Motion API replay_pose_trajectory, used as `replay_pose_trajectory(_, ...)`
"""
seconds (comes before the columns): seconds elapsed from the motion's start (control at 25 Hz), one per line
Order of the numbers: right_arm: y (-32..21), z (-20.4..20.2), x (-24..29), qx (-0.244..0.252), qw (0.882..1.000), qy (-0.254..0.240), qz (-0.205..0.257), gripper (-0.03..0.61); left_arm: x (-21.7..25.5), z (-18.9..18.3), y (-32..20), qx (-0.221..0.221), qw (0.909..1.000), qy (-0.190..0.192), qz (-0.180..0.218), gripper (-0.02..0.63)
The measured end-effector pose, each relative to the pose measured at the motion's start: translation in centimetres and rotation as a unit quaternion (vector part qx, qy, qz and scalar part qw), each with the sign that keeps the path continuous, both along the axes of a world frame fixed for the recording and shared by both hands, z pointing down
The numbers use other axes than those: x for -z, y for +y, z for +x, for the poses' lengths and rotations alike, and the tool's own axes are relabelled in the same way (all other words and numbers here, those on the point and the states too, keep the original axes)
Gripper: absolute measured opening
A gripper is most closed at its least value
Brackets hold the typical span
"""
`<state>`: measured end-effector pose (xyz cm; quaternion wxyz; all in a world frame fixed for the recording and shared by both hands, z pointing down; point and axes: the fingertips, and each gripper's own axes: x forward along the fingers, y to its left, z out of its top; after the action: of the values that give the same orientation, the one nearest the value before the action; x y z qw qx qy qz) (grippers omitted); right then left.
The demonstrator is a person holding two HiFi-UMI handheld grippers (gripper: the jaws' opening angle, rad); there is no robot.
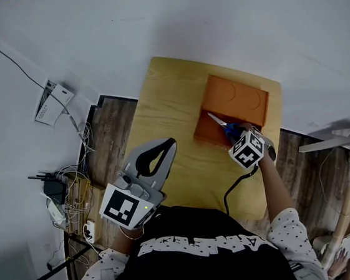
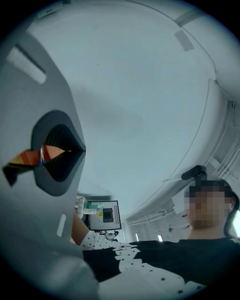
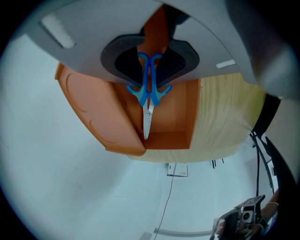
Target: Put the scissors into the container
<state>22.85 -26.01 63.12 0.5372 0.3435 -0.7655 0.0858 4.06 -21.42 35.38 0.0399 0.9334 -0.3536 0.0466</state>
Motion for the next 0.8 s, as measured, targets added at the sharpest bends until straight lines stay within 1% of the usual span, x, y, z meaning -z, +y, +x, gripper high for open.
replay_pose_trajectory(0.52,-0.02,0.05,-0.29,-0.002,1.000,0.005,-0.007,0.109,-0.12,-0.20,-0.17,0.005,1.0000,-0.001,-0.005,0.002)
replay_pose_trajectory(0.8,-0.14,0.03,-0.21,-0.002,1.000,0.003,-0.003,0.112,-0.06,-0.14,-0.23,0.003,1.0000,-0.001,-0.002,0.002)
